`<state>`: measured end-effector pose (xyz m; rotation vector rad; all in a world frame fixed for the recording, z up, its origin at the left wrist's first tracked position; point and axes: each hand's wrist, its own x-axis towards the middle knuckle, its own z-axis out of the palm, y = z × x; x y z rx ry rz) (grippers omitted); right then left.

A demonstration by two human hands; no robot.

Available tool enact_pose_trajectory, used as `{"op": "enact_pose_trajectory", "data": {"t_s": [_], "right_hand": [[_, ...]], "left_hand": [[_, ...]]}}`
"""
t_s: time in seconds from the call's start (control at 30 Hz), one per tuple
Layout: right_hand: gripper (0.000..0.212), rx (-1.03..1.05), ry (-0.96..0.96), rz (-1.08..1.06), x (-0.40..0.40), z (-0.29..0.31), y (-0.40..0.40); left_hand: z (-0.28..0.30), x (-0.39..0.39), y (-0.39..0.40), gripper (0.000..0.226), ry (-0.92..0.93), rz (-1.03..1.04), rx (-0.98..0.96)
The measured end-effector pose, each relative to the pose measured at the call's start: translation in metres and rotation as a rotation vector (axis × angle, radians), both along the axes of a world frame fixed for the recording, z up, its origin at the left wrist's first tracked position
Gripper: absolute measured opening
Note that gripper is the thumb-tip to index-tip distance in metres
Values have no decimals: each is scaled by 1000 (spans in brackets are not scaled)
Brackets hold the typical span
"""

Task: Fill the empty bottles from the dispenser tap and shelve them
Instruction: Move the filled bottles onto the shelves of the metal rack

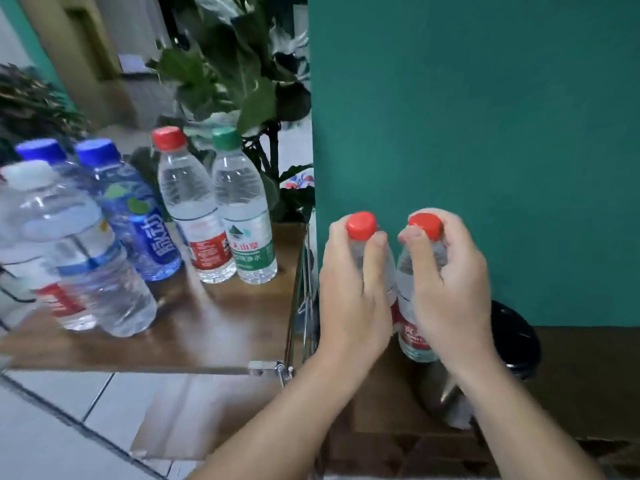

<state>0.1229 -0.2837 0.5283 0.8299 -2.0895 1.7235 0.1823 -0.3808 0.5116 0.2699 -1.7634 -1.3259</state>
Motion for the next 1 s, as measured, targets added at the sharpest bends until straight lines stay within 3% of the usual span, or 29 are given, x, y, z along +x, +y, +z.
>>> {"op": "enact_pose_trajectory", "data": {"t_s": [0.13,0.33,0.7,1.0], "right_hand": [[12,-20,56,66,39,60,-16],[16,-119,98,153,85,91,-65],[12,-130,17,272,118,76,-148],[15,-139,-8,276,121,73,-159]], "left_hand": [[67,45,-21,12,95,-52,-19],[104,103,-75,17,110,-42,-132],[89,147,-154,15,-9,83,-83],[79,146,-170,12,37,104,-105]]}}
